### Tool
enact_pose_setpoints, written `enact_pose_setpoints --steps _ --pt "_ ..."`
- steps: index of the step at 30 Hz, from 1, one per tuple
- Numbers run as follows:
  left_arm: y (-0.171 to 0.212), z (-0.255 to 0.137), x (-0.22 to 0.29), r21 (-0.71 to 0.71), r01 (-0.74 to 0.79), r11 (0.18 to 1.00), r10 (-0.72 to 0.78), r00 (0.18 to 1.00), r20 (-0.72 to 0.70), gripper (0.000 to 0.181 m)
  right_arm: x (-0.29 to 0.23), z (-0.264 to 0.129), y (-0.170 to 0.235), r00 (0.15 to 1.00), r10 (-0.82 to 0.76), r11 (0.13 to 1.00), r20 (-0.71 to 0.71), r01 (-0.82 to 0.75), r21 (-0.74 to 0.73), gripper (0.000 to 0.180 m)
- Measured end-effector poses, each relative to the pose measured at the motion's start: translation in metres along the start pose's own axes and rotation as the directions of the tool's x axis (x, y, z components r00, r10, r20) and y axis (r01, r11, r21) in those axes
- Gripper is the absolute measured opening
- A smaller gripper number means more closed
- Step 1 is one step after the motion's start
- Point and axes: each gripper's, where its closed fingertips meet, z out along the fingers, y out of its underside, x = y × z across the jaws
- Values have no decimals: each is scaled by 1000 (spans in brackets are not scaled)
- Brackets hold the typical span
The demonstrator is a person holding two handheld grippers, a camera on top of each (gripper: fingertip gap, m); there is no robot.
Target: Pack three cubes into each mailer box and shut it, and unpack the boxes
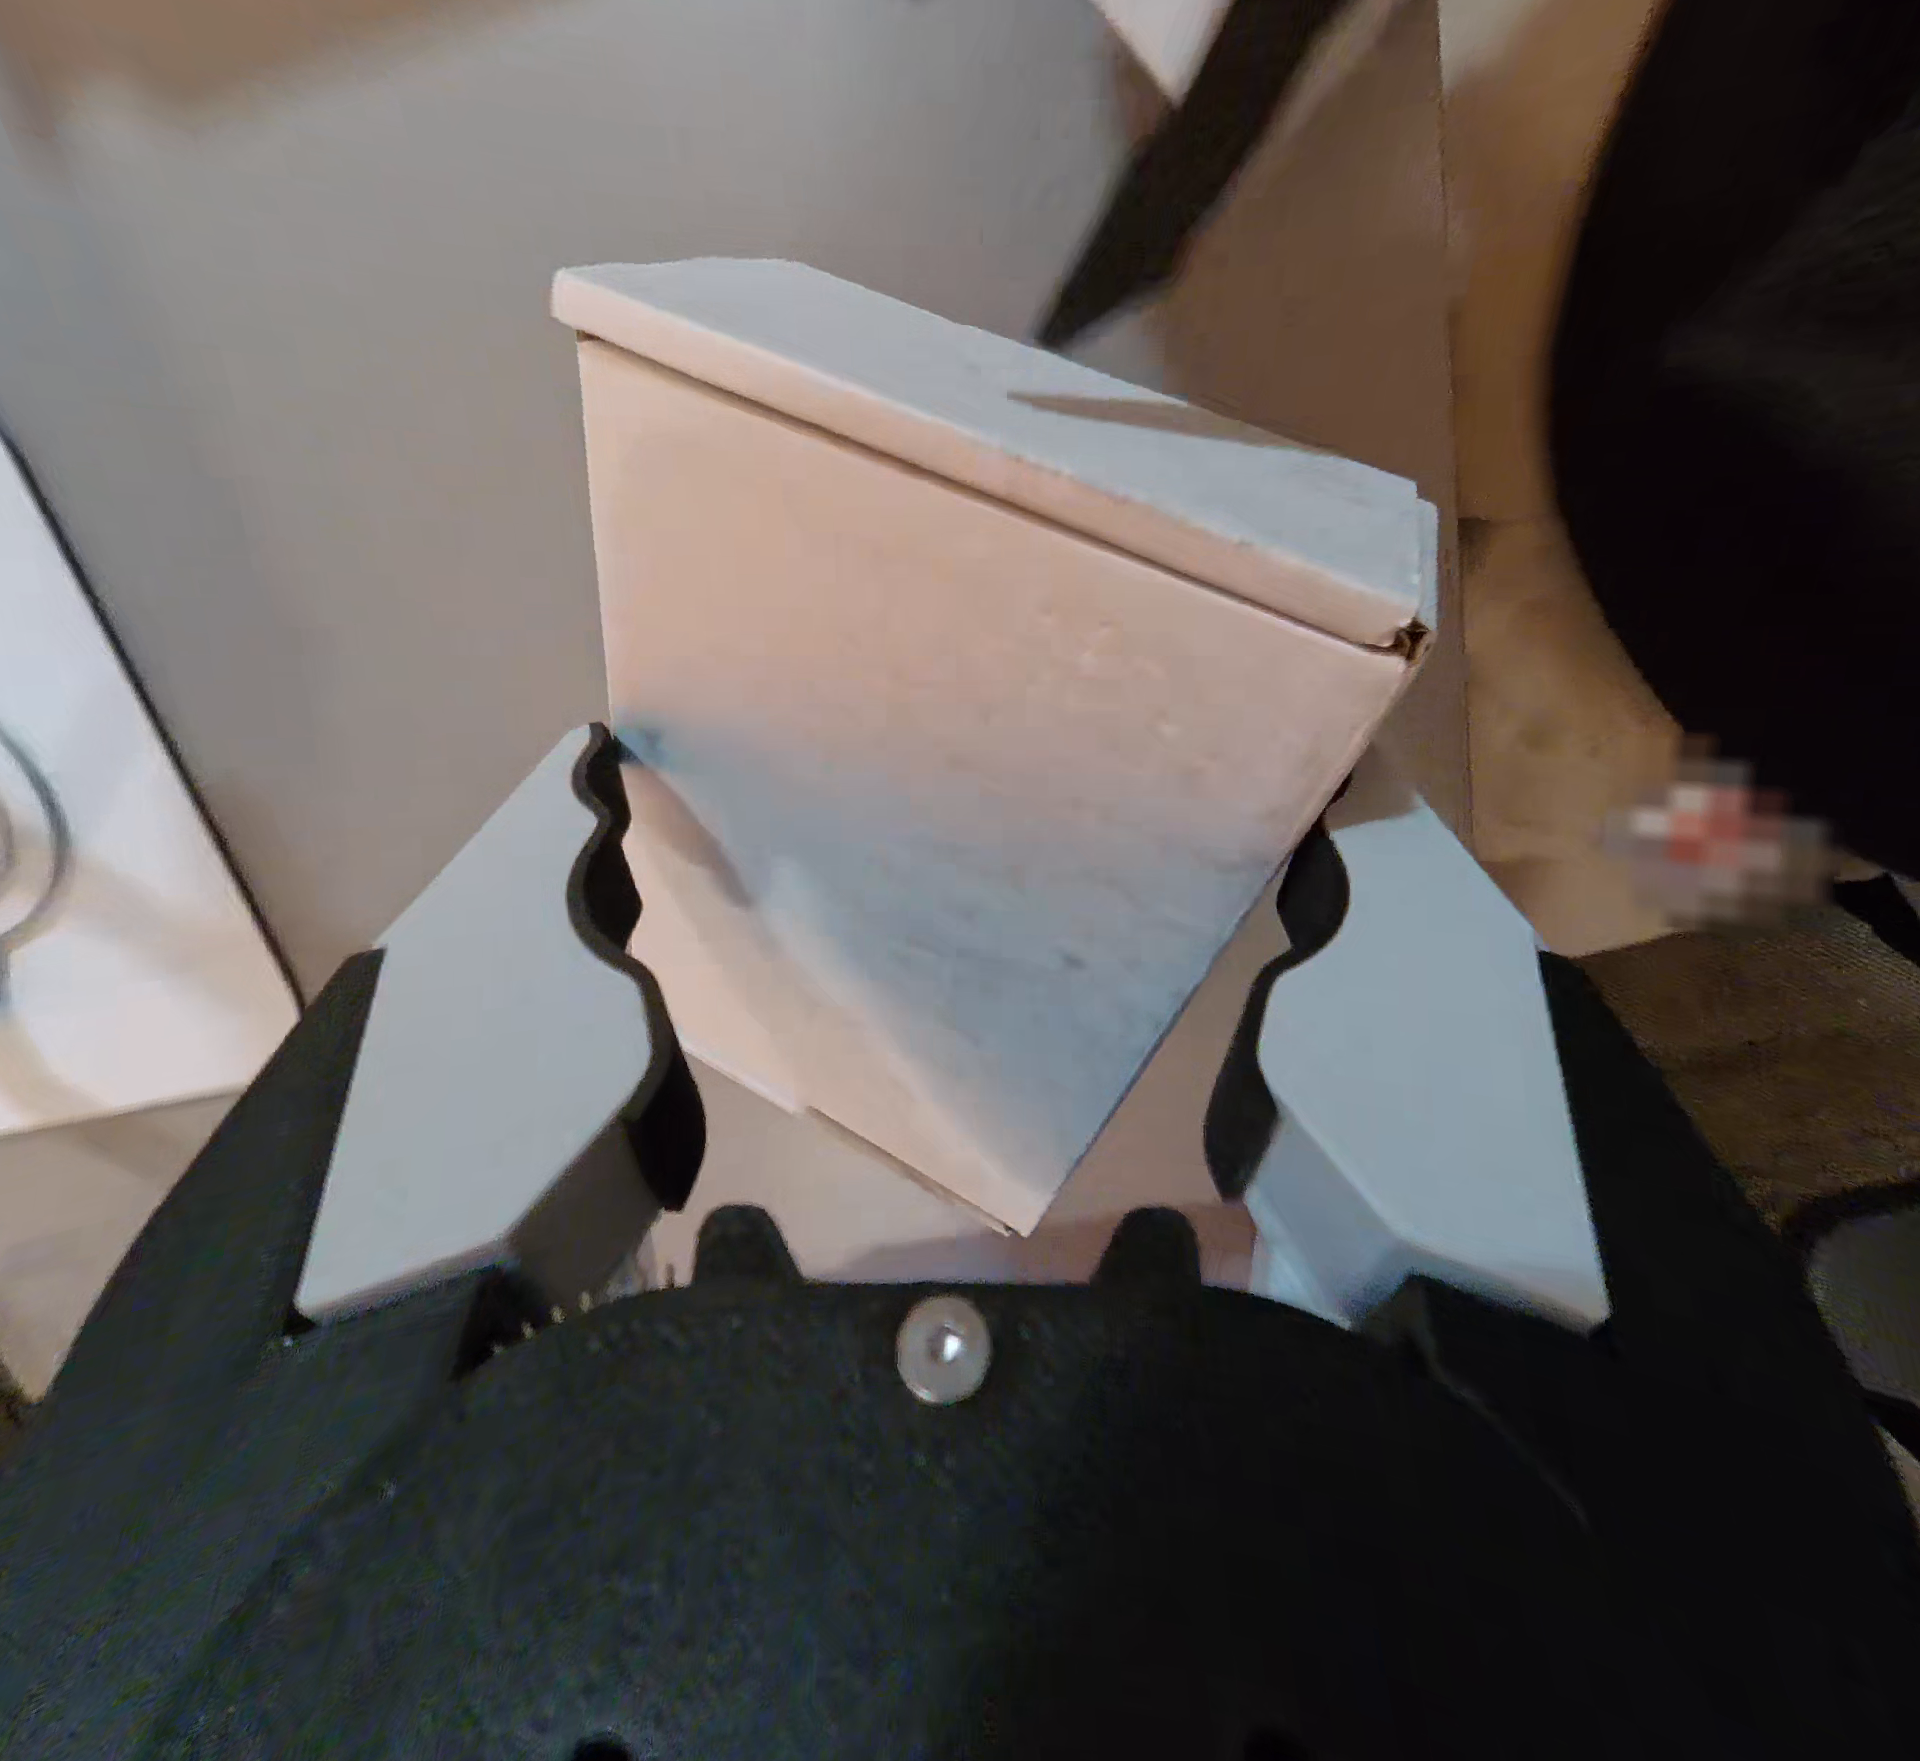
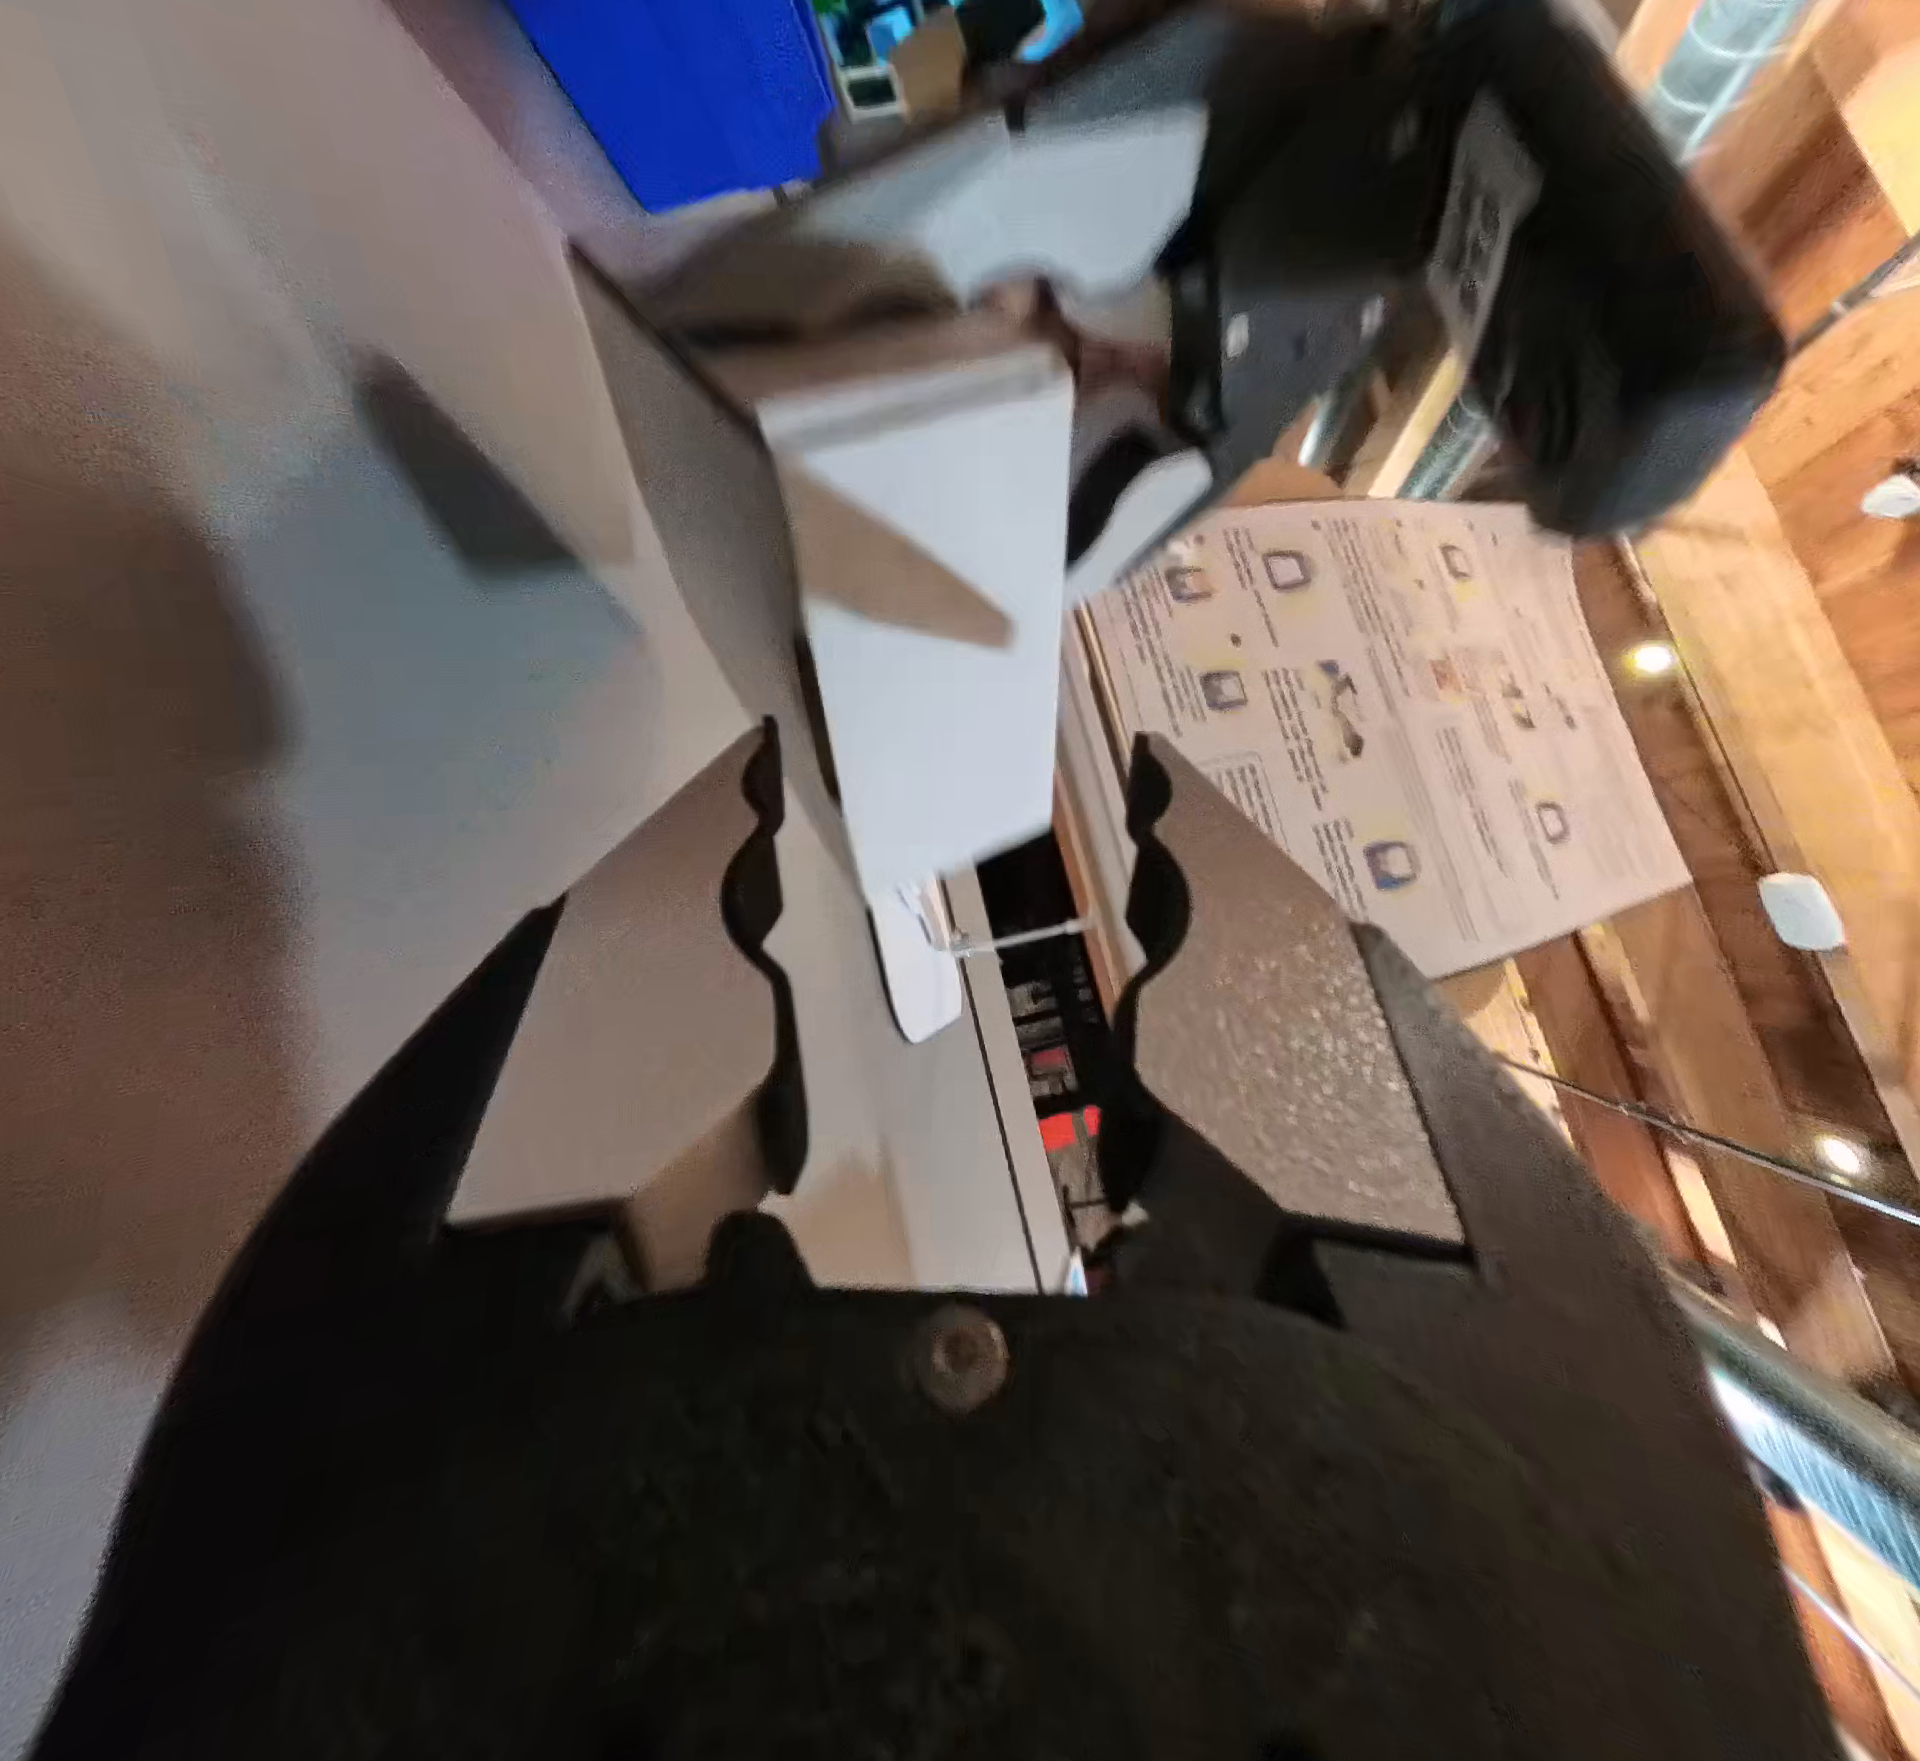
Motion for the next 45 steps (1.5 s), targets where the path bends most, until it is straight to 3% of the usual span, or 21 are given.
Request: enact_pose_setpoints --steps 4,8,13,15,17,19,22,24,26,27,28,32,36,40,45 --pt "-30 20 6 43 -3 999 6 997 -76 127 -14 -2 -15 997 3 1000 78 -6 28 67" --pt "-35 30 4 -12 -47 999 46 998 -36 127 -24 -5 -4 987 44 999 157 -43 -13 62" --pt "-43 -2 -22 230 73 970 -105 986 126 126 -13 -19 23 915 348 937 206 -338 -83 62" --pt "-41 -20 -30 393 149 907 -230 958 169 120 -13 -27 31 854 463 886 238 -452 -102 62" --pt "-38 -27 -22 530 202 824 -313 941 127 130 -17 -34 34 783 551 833 289 -539 -126 61" --pt "-31 -16 -10 577 227 784 -343 934 99 141 -22 -36 38 737 596 800 320 -579 -157 61" --pt "-15 15 -2 543 229 808 -366 917 157 141 -28 -34 47 743 589 807 317 -556 -199 62" --pt "-18 28 7 560 198 805 -344 924 167 137 -28 -34 47 729 608 793 313 -573 -206 62" --pt "-25 30 0 625 161 764 -376 898 228 120 -27 -36 49 708 629 776 322 -591 -219 62" --pt "-24 27 -9 654 139 744 -414 864 288 95 -27 -37 50 687 646 762 332 -606 -228 62" --pt "-25 24 -10 680 108 726 -415 857 306 92 -27 -37 50 659 670 740 342 -629 -238 62" --pt "-25 12 -12 728 111 676 -467 829 308 89 -21 -33 60 562 781 623 273 -737 -264 58" --pt "-17 9 -17 747 133 652 -558 750 354 87 4 -36 71 600 789 615 134 -770 -173 61" --pt "-13 4 -18 756 153 637 -624 678 389 86 25 -39 56 545 832 553 108 -830 -72 62" --pt "-19 -1 -17 737 121 665 -630 622 466 86 32 -45 39 629 774 632 67 -775 -19 60"
